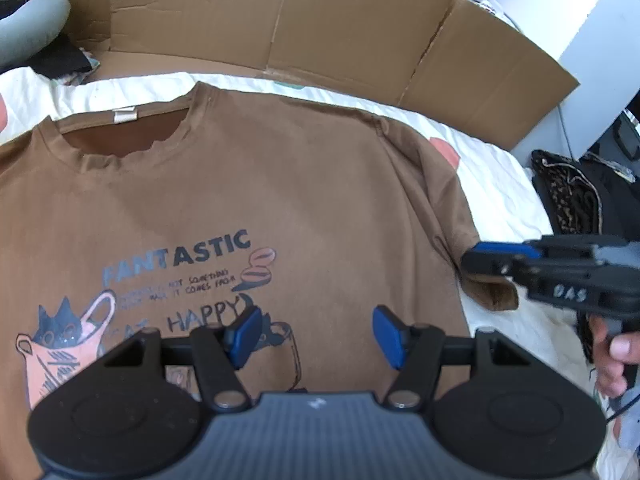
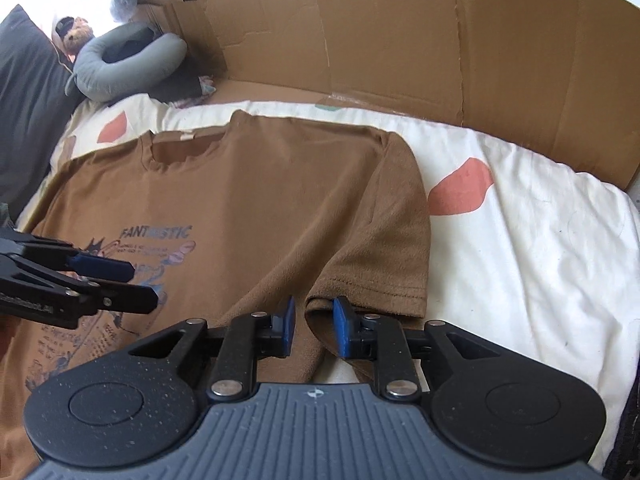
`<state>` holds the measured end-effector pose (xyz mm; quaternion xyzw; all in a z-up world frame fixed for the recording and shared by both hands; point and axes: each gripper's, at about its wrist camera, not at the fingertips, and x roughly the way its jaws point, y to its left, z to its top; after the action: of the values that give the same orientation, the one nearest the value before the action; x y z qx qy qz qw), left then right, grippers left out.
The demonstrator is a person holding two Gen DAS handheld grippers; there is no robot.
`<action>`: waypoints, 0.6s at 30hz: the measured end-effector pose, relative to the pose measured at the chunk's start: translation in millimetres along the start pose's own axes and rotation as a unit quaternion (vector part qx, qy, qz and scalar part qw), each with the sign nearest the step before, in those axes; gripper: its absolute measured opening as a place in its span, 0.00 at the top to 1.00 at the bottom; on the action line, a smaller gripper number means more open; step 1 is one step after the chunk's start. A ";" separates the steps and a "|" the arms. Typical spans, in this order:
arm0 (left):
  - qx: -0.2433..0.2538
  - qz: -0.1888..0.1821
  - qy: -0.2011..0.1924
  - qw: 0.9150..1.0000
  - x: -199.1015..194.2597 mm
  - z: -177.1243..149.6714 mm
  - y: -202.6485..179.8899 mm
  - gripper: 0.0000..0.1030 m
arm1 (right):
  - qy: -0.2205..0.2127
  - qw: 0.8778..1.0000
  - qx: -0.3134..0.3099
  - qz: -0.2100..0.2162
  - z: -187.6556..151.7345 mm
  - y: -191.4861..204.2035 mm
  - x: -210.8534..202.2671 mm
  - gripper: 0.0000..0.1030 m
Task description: Fold clothes
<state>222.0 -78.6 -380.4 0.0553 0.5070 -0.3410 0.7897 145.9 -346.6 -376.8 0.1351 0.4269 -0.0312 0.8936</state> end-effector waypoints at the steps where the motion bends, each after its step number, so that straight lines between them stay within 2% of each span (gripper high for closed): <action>1: 0.000 0.000 0.000 1.000 0.2 0.1 0.0 0.38 | -0.004 1.000 0.004 -0.001 1.0 -2.6 -2.9 0.79; 7: 0.000 0.003 0.000 1.000 1.8 0.0 0.4 0.38 | -0.019 0.999 0.047 -0.014 5.4 -25.0 -12.4 0.79; 13: 0.000 0.004 0.002 1.000 3.4 0.5 0.0 0.38 | -0.017 0.996 0.083 -0.032 4.9 -45.8 -1.4 0.78; 18: 0.001 0.004 0.005 1.000 5.9 0.7 0.0 0.38 | -0.001 0.993 0.113 -0.026 2.6 -59.6 18.8 0.69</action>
<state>224.0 -81.8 -385.0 0.0596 0.5102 -0.3381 0.7886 149.6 -403.5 -402.6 0.2241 0.4230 -0.1028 0.8719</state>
